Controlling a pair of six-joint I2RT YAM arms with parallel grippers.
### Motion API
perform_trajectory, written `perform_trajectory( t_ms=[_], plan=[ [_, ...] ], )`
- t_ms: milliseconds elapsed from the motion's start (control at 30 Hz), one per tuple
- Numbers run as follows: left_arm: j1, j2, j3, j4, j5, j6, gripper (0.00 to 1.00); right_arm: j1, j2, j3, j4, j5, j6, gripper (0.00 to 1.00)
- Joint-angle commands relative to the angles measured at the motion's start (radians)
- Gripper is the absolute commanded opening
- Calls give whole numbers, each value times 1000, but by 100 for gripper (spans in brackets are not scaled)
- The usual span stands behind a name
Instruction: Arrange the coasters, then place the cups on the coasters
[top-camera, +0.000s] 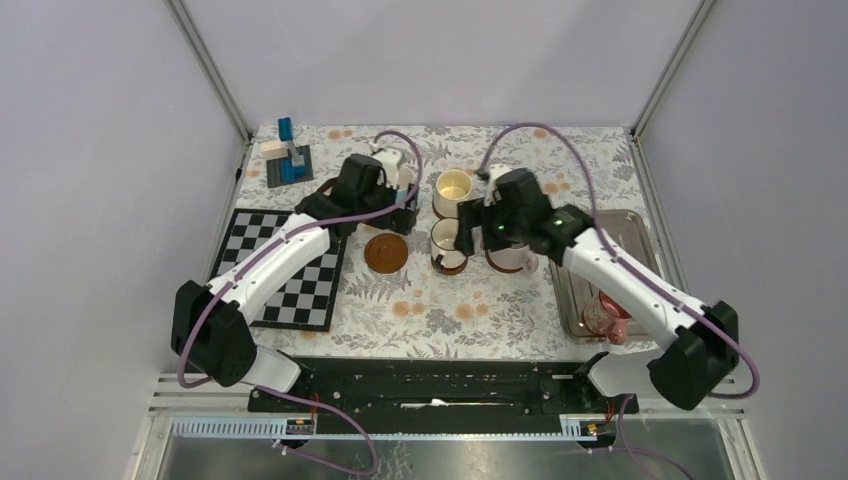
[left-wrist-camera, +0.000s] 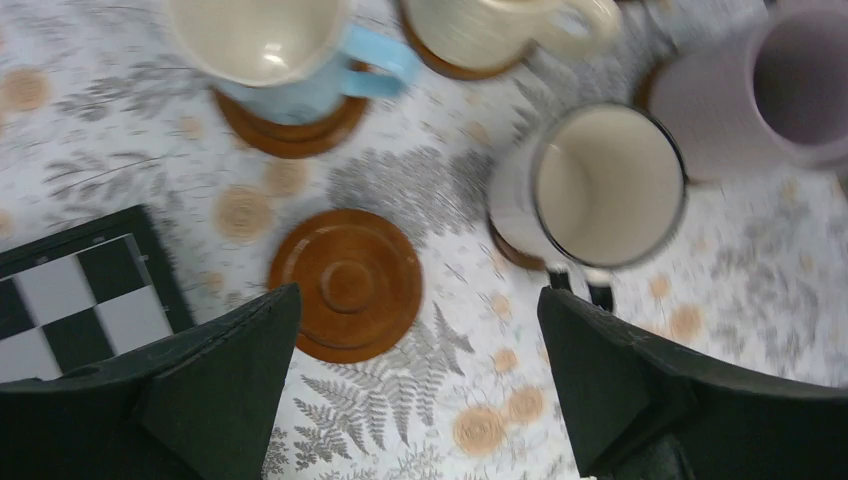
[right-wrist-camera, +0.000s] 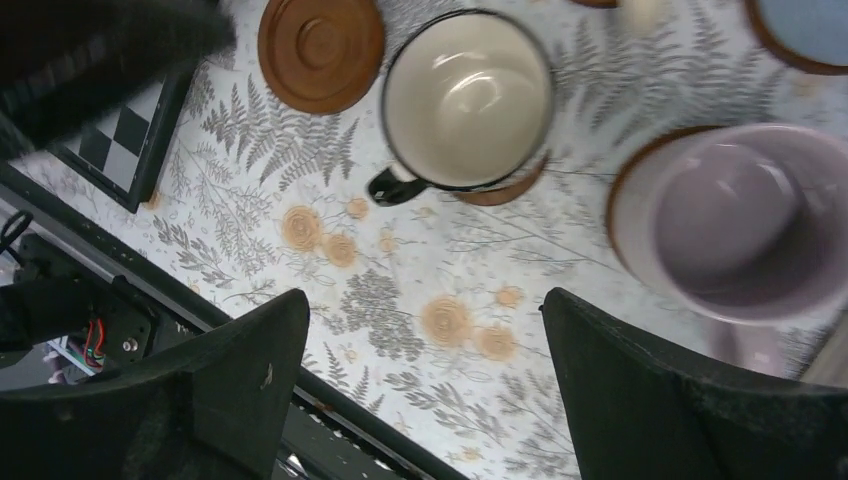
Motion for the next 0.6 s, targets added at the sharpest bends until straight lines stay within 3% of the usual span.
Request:
perform_trajectory(
  t_ms=[0,267,567],
  plan=[
    [102,-86,12,120,-167,-191,99,166,95,46,67,217,150,96],
    [223,-169,-68,139,-184,-263,99,255,276,123,39,317,270,98],
    [241,-201,-96,153,-147,-272,99,259,378,156,2,339,323,97]
  ],
)
